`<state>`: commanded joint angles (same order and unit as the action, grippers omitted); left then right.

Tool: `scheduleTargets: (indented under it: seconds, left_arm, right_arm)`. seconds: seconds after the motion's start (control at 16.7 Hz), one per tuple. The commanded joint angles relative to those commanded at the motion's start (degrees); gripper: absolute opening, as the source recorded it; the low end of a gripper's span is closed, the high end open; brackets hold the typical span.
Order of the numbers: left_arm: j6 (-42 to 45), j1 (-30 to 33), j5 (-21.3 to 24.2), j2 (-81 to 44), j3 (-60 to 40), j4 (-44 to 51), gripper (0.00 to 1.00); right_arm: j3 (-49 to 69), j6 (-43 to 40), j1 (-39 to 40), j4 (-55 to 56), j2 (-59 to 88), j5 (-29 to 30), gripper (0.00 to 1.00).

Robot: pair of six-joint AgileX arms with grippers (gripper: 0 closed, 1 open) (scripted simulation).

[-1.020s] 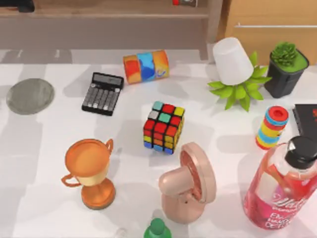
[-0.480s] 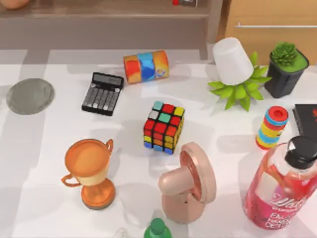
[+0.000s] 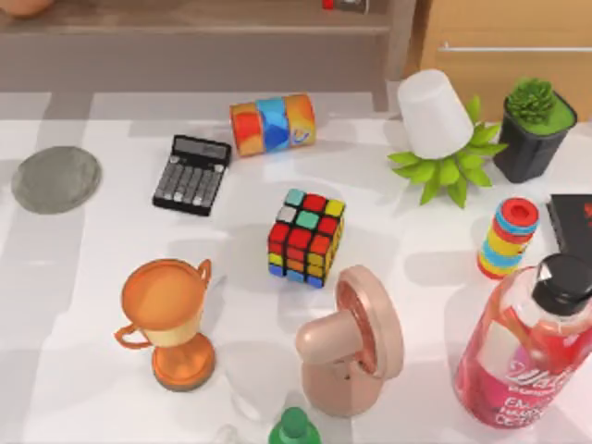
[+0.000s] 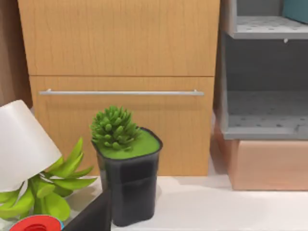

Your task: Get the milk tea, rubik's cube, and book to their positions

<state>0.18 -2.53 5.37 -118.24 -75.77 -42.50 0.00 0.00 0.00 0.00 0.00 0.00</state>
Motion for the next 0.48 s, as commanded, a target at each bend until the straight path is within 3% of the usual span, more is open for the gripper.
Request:
scheduleTargets:
  seconds: [0.48]
  left_arm:
    - [0.00,0.00,0.00,0.00,0.00,0.00,0.02]
  right_arm:
    - [0.00,0.00,0.00,0.00,0.00,0.00,1.00]
